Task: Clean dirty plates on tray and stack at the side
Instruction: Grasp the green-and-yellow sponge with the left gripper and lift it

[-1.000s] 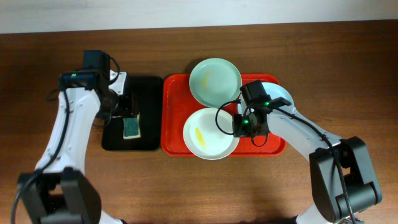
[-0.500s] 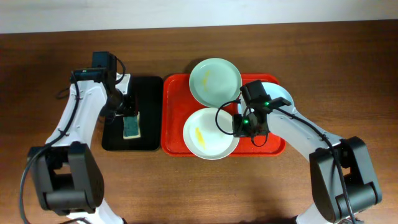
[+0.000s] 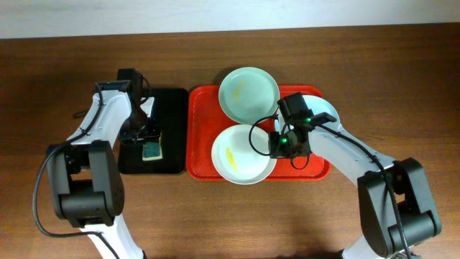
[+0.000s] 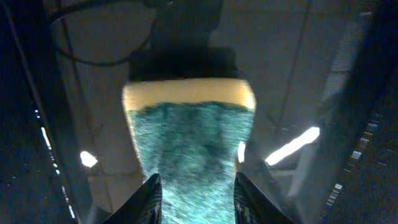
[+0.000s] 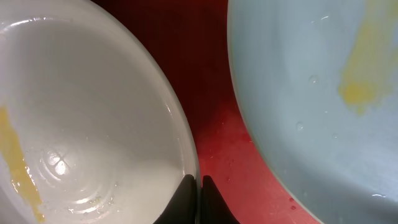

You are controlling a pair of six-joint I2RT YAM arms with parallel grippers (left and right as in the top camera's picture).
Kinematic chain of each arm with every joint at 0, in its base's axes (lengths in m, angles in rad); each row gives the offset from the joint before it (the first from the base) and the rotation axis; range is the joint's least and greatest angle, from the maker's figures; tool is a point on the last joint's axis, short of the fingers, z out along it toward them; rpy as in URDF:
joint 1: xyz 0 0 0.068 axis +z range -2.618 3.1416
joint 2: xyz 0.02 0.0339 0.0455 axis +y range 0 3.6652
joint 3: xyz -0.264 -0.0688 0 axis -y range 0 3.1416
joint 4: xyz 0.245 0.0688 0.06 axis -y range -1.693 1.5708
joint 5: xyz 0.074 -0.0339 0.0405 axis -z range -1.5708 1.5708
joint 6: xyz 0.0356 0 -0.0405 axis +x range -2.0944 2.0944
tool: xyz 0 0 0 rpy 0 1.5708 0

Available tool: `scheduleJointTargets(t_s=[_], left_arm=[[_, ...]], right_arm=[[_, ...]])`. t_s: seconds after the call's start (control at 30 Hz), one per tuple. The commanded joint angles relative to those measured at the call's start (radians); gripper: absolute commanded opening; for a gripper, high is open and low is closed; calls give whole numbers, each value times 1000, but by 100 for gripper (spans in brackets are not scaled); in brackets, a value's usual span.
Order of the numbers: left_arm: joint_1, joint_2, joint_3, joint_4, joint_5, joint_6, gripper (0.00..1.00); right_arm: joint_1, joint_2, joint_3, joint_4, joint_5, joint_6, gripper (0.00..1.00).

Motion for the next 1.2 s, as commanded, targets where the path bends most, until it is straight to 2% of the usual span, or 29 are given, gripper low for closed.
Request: scheduleJointTargets(t_s=[0.0,0.13,0.33,0.57,0.63,0.67,0.97,1.17], left_arm=[[-2,27,12,2,-47,-22,38],[-2,28,12,6,-46,-22,31],[-2,29,-12,18,-45,-42,34],[-2,29,-72,61,-45,-42,33],[-2,29,-82,69,-43,-42,7],[-2,29,-82,69,-43,-42,0],[-2,7,-52,61,-43,-40,0],[-2,-200,-25,71,-52,-28,0]], right_arm=[[6,5,-7,3,12,6,5],[6,5,-7,3,12,6,5],[6,5,-7,3,12,6,5],[6,5,-7,3,12,6,5],[6,5,-7,3,12,6,4],[6,5,-7,3,12,6,5],[6,5,-7,6,13,6,5],[6,5,-7,6,13,6,5]])
